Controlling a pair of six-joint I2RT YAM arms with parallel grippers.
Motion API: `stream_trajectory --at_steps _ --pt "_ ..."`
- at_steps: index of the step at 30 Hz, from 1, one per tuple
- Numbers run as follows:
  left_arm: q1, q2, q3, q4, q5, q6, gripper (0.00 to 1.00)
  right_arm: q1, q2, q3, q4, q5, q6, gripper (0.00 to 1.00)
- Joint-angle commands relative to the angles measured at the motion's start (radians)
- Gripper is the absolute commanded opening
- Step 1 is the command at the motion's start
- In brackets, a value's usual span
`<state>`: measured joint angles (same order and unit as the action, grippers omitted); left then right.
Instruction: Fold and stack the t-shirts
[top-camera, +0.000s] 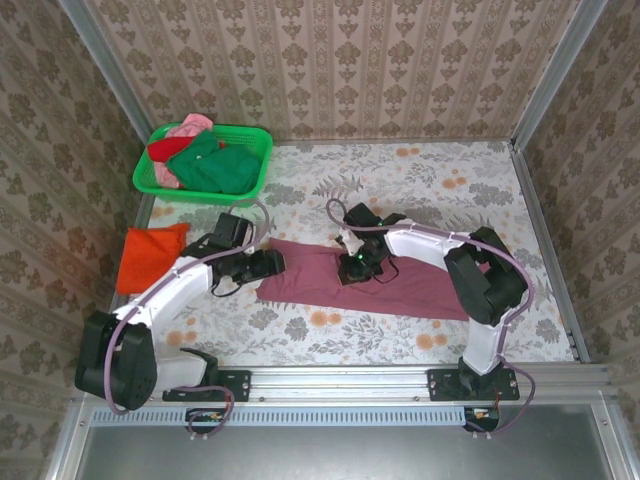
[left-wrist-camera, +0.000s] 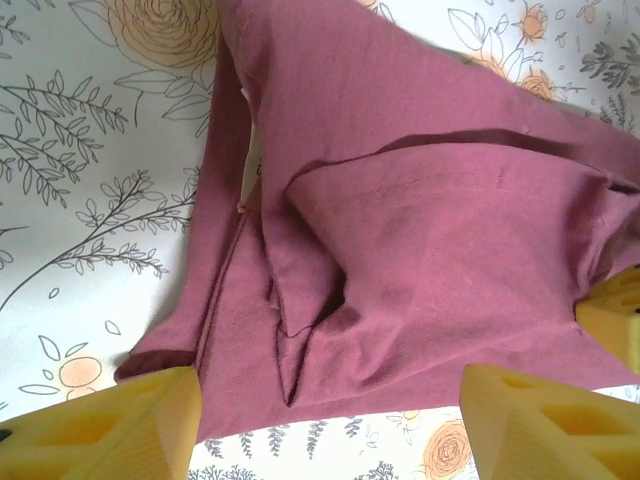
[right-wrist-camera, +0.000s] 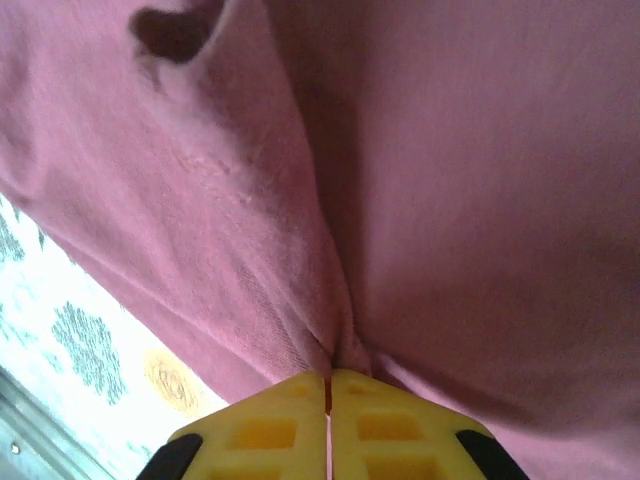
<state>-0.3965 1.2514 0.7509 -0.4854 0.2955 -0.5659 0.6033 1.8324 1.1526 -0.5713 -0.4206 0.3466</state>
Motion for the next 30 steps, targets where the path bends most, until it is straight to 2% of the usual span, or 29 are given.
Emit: stream_trajectory --at_steps 1,4,5,6,9,11,13,15,16,18,20,25,30 --pt "0.009 -0.011 -0.012 -0.005 0.019 0.001 0.70 0.010 -0.082 -0.067 -0.032 -0.066 0.008 0.02" --pt "0.007 -0.005 -0.014 0.007 0.027 -0.001 0.70 0.009 -0.137 -0.108 -0.040 -0.064 0.020 0.00" --pt "0.006 -0.002 -0.013 0.015 0.031 -0.004 0.71 0.009 -0.153 -0.115 -0.042 -0.051 0.026 0.03" --pt "0.003 0.001 -0.014 0.021 0.033 -0.010 0.71 0.009 -0.163 -0.118 -0.044 -0.036 0.031 0.11" --pt "-0.028 0.018 -0.009 0.042 0.026 -0.032 0.71 0.000 -0.186 -0.110 -0.042 0.032 0.042 0.47" --pt "-0.052 0.029 -0.002 0.048 0.012 -0.051 0.71 -0.017 -0.194 -0.098 -0.042 0.066 0.045 0.57" --pt "-0.114 0.040 0.003 0.051 -0.004 -0.070 0.71 -0.034 -0.204 -0.088 -0.029 0.099 0.045 0.65" --pt "-0.149 0.061 0.012 0.058 -0.004 -0.090 0.68 -0.047 -0.200 -0.070 -0.012 0.112 0.038 0.66" --pt "-0.166 0.080 0.018 0.068 0.007 -0.096 0.64 -0.054 -0.189 -0.058 -0.005 0.112 0.033 0.66" --pt "-0.188 0.125 0.033 0.086 0.040 -0.101 0.44 -0.070 -0.167 -0.037 -0.003 0.112 0.036 0.63" --pt "-0.205 0.197 0.065 0.081 0.058 -0.091 0.34 -0.097 -0.151 -0.028 0.003 0.114 0.050 0.62" --pt "-0.194 0.379 0.183 0.016 0.044 -0.012 0.21 -0.188 -0.209 -0.088 0.031 0.158 0.086 0.62" --pt "-0.122 0.574 0.340 -0.025 0.056 0.075 0.20 -0.321 -0.330 -0.184 0.031 0.187 0.086 0.62"
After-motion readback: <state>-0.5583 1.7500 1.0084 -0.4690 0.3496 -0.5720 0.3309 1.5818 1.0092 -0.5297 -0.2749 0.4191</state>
